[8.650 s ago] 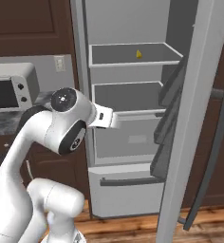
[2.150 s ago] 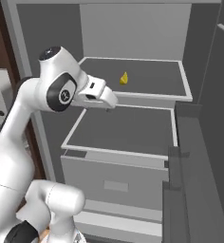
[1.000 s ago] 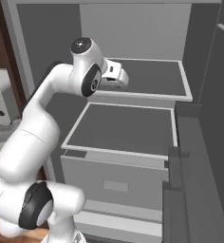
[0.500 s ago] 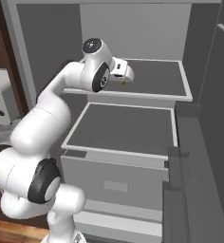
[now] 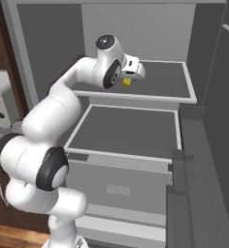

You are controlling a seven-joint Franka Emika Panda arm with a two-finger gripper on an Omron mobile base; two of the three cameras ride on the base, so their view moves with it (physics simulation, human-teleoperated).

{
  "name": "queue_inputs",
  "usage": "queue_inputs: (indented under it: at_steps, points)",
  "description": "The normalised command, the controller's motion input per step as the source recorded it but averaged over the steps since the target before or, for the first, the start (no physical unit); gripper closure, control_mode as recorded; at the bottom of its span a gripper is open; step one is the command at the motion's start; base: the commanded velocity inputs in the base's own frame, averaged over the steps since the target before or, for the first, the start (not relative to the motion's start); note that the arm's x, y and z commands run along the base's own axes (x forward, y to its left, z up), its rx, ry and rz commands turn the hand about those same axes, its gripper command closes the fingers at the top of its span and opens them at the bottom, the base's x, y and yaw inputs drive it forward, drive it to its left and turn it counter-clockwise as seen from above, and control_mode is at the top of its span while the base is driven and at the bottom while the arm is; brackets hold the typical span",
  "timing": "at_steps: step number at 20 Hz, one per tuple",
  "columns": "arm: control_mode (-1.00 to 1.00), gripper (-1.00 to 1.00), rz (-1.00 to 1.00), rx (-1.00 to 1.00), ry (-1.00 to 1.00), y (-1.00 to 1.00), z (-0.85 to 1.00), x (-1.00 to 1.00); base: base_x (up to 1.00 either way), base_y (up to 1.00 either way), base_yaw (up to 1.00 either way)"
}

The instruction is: There is a bowl on the dining counter. Grab a lemon wedge from the fridge and place it in the bowl. Then get the liquor bottle and glass cup from the cabinet and place them next to the bowl.

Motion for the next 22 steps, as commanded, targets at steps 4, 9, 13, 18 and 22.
queue_inputs:
  at_steps: [4, 9, 13, 18, 22]
  points:
    - [-1.0, -1.0, 0.0, 0.0, 0.04, -0.1, -0.03, 0.31, 0.0, 0.0, 0.0]
    - [-1.0, -1.0, 0.0, 0.0, 0.04, -0.02, -0.06, 0.22, 0.0, 0.0, 0.0]
    - [-1.0, -1.0, 0.0, 0.0, 0.05, 0.0, -0.11, -0.01, 0.0, 0.0, 0.0]
    - [-1.0, -1.0, 0.0, 0.0, 0.03, 0.0, -0.17, -0.16, 0.0, 0.0, 0.0]
    - [-1.0, -1.0, 0.0, 0.0, 0.03, 0.0, -0.19, 0.0, 0.0, 0.0, 0.0]
